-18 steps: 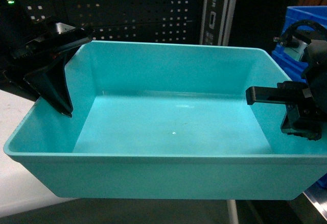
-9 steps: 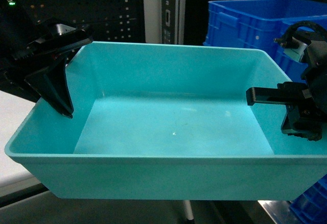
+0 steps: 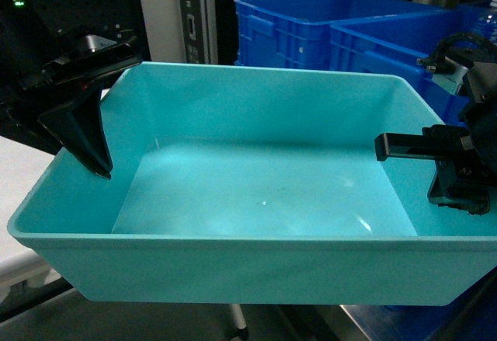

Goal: Stack blue boxes stably on right

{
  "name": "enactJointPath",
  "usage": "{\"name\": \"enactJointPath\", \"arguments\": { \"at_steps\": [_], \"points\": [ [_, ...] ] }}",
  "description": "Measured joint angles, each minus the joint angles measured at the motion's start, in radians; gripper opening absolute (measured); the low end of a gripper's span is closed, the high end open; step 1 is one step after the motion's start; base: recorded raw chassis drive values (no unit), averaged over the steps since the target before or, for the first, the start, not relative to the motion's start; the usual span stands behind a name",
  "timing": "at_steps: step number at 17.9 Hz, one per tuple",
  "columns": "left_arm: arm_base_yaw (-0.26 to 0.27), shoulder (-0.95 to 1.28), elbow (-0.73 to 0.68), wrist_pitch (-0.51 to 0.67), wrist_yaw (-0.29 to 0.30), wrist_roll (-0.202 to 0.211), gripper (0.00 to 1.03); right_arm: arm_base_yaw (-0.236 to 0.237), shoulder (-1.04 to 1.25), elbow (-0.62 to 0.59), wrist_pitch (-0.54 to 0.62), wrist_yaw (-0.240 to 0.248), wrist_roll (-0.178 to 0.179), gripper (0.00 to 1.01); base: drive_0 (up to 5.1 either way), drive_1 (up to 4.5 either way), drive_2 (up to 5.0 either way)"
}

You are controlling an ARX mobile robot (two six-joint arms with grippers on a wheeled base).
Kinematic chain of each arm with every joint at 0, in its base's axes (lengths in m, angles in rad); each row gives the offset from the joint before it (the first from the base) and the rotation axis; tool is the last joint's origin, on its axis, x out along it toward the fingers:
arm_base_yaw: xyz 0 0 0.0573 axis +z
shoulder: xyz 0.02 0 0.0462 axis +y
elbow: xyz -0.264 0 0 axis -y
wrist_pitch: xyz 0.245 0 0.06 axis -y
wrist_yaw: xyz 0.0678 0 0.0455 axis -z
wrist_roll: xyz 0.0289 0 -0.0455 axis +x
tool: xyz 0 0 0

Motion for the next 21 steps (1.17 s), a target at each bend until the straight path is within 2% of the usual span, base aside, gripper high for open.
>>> {"name": "enactJointPath", "arguments": {
  "at_steps": [10,16,19,21],
  "points": [
    [0.0,0.0,0.0,0.0,0.0,0.0,0.02,0.0,0.0,0.0,0.001,0.0,0.0,0.02,-1.5,-1.54,-1.5],
    [0.006,0.0,0.0,-0.002,0.001,0.001,0.02,0.006,0.0,0.0,0.003,0.0,0.001,0.02,2.6,-4.9,-3.1],
    [-0.011,0.0,0.001,0.003,-0.002,0.0,0.02,-0.008,-0.001,0.0,-0.005,0.001,0.0,0.02,-1.4,-1.35,-1.4],
    [-0.001,0.0,0.001,-0.002,0.0,0.0,0.02,-0.003,0.0,0.0,0.002,-0.002,0.0,0.02,-1.7,-1.73,-1.7]
  ]
}}
